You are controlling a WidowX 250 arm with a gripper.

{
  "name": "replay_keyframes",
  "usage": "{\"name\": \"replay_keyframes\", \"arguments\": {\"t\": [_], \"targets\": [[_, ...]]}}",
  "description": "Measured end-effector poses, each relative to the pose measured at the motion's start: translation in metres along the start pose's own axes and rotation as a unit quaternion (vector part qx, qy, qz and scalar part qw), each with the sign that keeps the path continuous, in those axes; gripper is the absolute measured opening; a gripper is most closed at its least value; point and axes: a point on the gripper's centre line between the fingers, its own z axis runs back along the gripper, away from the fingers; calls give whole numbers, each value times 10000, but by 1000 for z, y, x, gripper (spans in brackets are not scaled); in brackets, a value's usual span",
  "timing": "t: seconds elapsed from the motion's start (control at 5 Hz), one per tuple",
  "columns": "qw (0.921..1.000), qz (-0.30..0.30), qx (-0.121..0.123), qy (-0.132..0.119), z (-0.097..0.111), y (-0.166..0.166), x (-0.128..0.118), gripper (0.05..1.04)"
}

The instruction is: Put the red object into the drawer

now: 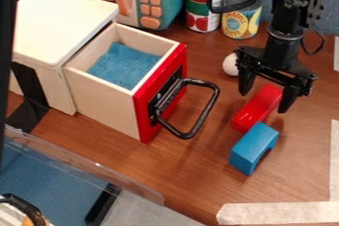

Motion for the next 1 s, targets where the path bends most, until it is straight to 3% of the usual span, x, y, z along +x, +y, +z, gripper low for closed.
{"name": "replay_keyframes", "arguments": {"t": [0.4,0.6,0.8,1.0], "targets": [[9997,108,8,209,-13,2,-4,954],[9993,226,17,310,-17,6,-4,787],[9986,371,33,385,-17,7,-7,559],[9981,424,58,443,-16,7,-10,558]]}}
